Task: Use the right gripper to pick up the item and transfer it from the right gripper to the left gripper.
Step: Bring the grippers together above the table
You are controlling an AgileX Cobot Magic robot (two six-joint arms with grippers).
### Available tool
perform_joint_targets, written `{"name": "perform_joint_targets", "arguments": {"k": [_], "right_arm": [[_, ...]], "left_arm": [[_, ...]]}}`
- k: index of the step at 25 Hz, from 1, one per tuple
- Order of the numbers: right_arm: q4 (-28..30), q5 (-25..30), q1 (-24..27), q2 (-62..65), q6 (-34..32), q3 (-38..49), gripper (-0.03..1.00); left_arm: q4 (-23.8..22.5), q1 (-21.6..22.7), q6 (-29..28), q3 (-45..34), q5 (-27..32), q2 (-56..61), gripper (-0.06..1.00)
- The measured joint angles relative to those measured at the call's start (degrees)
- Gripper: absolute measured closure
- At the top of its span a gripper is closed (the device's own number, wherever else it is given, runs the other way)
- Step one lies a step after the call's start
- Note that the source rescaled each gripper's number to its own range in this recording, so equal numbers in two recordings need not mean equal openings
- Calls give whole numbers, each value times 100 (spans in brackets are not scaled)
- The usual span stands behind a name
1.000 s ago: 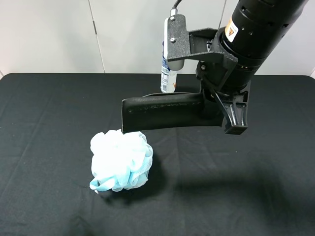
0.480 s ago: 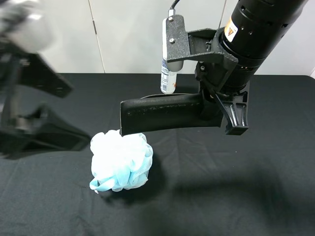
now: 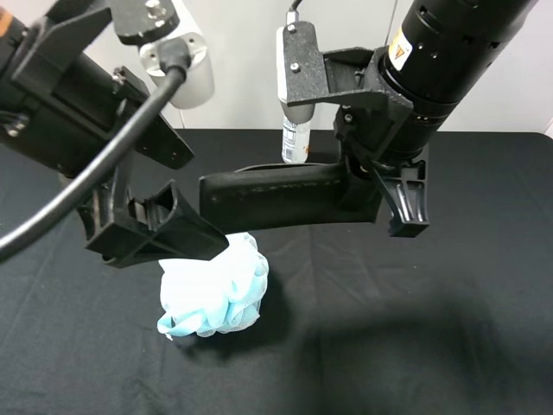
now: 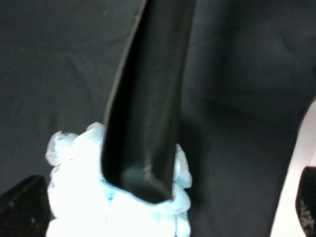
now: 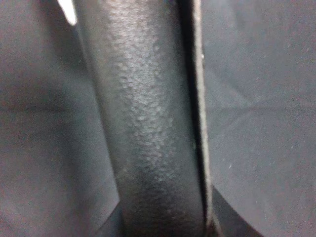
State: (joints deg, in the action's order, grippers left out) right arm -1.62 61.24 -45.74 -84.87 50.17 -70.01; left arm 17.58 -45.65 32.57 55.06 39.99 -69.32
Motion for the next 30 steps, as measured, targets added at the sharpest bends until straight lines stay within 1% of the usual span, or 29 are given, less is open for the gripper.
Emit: {"name": "perform_joint_targets", "arguments": {"k": [2, 3, 7, 11, 18, 21, 23, 25, 27, 28, 30], "right_arm": [[-110, -69, 0, 0, 83, 0, 94], [-285, -80, 0, 0, 245, 0, 94], [-610, -119, 0, 0, 535, 0, 94], [-685, -354, 0, 19, 694, 0, 94], [-850, -414, 0, 31, 797, 0, 94], [-960, -486, 0, 31, 857, 0, 94], [-990, -487, 0, 31, 861, 0, 94], [-990, -494, 0, 31, 861, 0, 94], [-997, -499, 0, 31, 861, 0, 94], [-997, -499, 0, 31, 880, 0, 94], [-1015, -451, 0, 31, 908, 0, 96]], "left_arm": [[94, 0, 74, 0, -13, -48, -6], [119, 0, 101, 0, -18, -70, -6], [142, 0, 236, 0, -45, -155, -6], [142, 0, 336, 0, -39, -180, -6], [142, 0, 357, 0, -7, -186, -5], [142, 0, 357, 0, 16, -186, -2], [137, 0, 357, 0, 17, -186, 5], [137, 0, 374, 0, 17, -186, 18], [131, 0, 436, 0, 17, -186, 36], [125, 0, 474, 0, 22, -186, 47], [57, 0, 504, 0, 9, -186, 75]]}}
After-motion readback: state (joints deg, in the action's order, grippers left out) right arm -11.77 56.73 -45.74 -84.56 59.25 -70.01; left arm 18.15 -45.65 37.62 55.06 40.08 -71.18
